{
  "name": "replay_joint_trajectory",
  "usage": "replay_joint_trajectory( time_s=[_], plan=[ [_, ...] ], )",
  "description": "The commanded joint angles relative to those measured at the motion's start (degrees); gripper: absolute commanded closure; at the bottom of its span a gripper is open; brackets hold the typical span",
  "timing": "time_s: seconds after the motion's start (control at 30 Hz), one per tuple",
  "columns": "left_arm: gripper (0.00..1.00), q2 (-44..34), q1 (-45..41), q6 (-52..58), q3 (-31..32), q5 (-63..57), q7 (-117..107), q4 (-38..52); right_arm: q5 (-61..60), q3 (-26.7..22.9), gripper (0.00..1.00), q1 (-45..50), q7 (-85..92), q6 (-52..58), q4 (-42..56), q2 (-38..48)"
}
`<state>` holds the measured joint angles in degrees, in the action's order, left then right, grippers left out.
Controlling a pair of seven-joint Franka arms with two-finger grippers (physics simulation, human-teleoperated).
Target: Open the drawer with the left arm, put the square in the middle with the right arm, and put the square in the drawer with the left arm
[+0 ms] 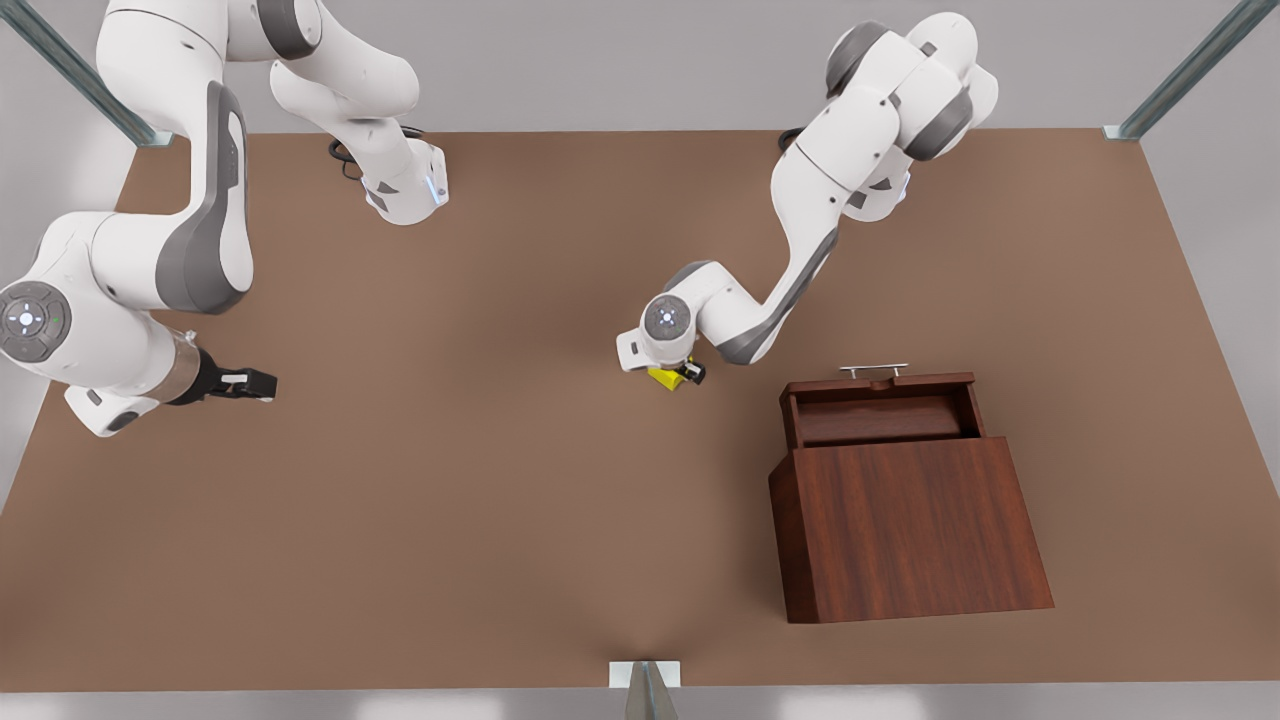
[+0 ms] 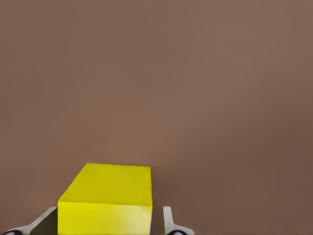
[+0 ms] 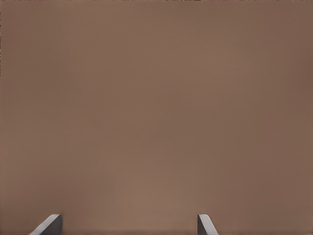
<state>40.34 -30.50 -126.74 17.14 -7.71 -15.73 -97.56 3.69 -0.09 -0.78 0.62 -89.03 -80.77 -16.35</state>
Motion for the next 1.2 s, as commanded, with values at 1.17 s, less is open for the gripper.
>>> replay_joint_trajectory(
  time_s=[1.17],
  plan=[
    [0.29, -21.5, 16.1, 23.3, -5.5, 6.4, -21.8, 7.8, 0.0, 0.0, 0.0, 0.0, 0.0, -0.1, 0.0, -0.1]
  ],
)
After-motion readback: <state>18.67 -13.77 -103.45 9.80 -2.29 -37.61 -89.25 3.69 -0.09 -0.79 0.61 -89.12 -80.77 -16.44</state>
